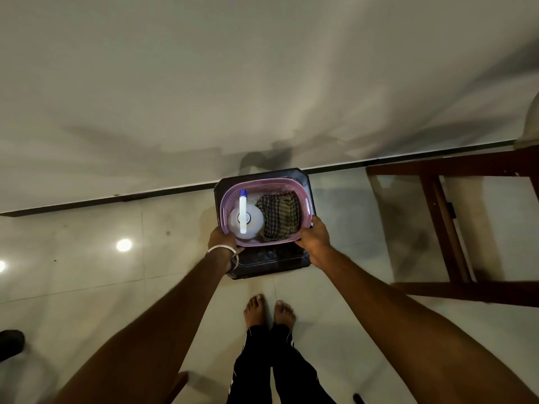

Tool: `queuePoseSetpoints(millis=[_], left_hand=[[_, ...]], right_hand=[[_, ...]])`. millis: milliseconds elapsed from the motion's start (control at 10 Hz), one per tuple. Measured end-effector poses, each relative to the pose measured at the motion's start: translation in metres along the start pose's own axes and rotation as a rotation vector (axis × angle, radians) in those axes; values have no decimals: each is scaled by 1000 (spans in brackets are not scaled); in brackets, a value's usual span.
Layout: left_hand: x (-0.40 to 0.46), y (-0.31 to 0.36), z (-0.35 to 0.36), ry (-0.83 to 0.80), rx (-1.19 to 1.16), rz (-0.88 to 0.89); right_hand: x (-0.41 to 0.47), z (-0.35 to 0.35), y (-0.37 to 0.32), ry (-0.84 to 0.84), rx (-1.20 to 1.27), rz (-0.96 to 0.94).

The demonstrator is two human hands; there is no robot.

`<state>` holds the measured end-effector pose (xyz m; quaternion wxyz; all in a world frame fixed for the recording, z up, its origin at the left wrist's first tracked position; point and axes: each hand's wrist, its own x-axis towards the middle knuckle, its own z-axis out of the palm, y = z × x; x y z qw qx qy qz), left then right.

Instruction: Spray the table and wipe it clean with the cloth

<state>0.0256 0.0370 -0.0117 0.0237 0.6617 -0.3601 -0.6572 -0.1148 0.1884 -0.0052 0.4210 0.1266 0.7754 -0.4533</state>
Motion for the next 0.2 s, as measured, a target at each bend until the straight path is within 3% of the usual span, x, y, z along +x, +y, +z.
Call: queuePoseSetpoints(millis=[200], left_hand=[[-12,2,-6,51,116,73]], right_hand=[[-9,-2,-3,24,-117,-38]])
